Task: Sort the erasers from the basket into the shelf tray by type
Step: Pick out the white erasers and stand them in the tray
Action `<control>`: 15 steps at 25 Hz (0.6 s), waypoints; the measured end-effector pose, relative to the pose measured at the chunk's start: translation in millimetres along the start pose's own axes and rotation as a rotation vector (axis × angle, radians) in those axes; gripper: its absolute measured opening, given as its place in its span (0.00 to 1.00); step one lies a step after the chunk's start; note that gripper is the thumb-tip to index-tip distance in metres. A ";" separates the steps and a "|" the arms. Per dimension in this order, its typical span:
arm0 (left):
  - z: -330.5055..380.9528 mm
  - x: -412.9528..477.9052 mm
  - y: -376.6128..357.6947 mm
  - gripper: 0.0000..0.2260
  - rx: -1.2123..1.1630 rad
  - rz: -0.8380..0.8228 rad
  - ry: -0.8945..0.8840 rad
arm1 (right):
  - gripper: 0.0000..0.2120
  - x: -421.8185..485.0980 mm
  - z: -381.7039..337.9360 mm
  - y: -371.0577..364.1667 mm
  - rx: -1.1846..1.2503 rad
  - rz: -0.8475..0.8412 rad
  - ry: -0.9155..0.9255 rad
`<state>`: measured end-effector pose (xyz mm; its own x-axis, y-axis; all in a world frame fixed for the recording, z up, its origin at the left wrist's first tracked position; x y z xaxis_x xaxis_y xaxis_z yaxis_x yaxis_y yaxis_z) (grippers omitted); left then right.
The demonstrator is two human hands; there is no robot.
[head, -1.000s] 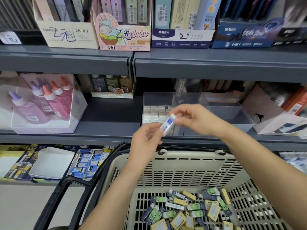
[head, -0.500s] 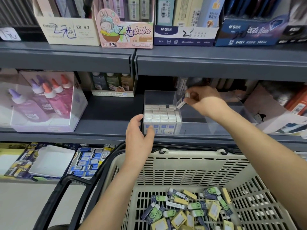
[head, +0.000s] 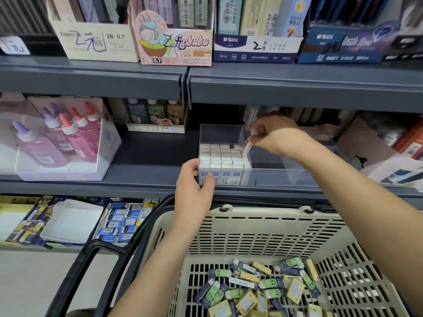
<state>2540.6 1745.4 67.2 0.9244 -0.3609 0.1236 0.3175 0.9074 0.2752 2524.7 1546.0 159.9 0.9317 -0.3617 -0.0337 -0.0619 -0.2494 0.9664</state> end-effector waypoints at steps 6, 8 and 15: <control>-1.0 0.2 1.1 0.14 -0.016 -0.004 0.018 | 0.04 4.3 -13.4 -2.1 -0.076 0.006 -0.010; -1.3 0.6 1.6 0.14 -0.021 -0.004 0.019 | 0.04 4.0 -11.9 -0.2 -0.064 -0.002 -0.020; -1.5 0.8 0.8 0.13 -0.015 -0.007 0.024 | 0.08 6.5 -8.8 4.1 -0.024 -0.011 -0.085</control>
<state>2541.9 1746.2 66.0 0.9271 -0.3617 0.0988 0.3265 0.9083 0.2613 2533.7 1550.5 165.8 0.8987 -0.4338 -0.0646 -0.0425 -0.2327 0.9716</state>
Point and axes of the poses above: each hand's wrist, its own x-axis towards the middle knuckle, its own y-axis out of the back of the hand, z = x × y, the point moved 10 cm from there along x, towards the middle knuckle, and after that the axes turned 3 degrees about -z, right-handed, at the moved point
